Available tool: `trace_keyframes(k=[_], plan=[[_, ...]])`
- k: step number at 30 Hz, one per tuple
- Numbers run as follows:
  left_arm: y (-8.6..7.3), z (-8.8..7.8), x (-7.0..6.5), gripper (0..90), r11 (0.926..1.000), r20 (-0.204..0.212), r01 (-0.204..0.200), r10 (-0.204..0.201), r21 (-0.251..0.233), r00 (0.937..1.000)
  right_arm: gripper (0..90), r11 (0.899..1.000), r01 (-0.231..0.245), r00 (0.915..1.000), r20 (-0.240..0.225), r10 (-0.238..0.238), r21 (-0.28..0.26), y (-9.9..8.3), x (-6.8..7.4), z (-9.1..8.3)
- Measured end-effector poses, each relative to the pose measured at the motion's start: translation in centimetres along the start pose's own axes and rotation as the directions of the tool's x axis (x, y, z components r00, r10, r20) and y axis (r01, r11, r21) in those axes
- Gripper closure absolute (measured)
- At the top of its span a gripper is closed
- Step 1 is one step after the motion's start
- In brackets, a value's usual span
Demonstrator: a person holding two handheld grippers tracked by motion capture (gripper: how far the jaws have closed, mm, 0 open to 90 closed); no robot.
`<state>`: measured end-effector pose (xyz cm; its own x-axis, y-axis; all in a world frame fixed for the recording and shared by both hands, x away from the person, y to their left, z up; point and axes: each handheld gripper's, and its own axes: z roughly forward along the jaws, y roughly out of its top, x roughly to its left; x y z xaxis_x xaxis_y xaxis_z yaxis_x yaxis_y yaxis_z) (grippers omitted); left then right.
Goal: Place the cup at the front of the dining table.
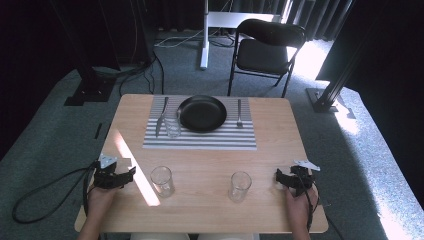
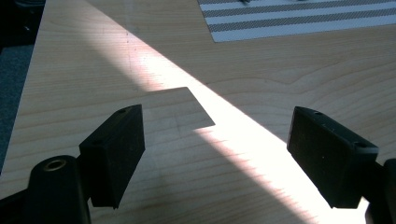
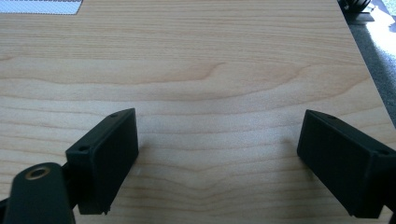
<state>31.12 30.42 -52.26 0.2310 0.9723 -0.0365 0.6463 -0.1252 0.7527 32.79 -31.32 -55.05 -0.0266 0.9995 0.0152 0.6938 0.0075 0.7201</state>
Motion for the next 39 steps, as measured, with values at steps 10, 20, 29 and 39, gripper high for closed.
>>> trace_keyframes(k=[10, 20, 29, 39], plan=[[-1.2, -0.8, 0.4, 19.8, 0.9998, -0.024, 0.007, -0.007, 0.017, 0.9997, 11.9, 1.000, 0.001, 1.0000, 0.000, -0.001, 0.001, 0.0, 0.0, 0.0], [-2.6, -1.4, 0.4, 19.8, 0.9989, -0.065, 0.005, -0.002, 0.047, 0.9979, 11.9, 1.000, 0.001, 1.0000, 0.000, -0.001, 0.001, 0.0, 0.0, 0.0], [-3.4, -2.0, 0.3, 19.8, 0.9983, -0.092, 0.019, -0.014, 0.054, 0.9957, 11.9, 1.000, 0.001, 1.0000, 0.000, -0.001, 0.001, 0.0, 0.0, 0.0], [-4.1, -3.2, -0.1, 19.8, 0.9983, -0.187, 0.047, -0.040, 0.034, 0.9815, 11.9, 1.000, 0.001, 1.0000, 0.000, -0.001, 0.001, 0.0, 0.0, 0.0]])
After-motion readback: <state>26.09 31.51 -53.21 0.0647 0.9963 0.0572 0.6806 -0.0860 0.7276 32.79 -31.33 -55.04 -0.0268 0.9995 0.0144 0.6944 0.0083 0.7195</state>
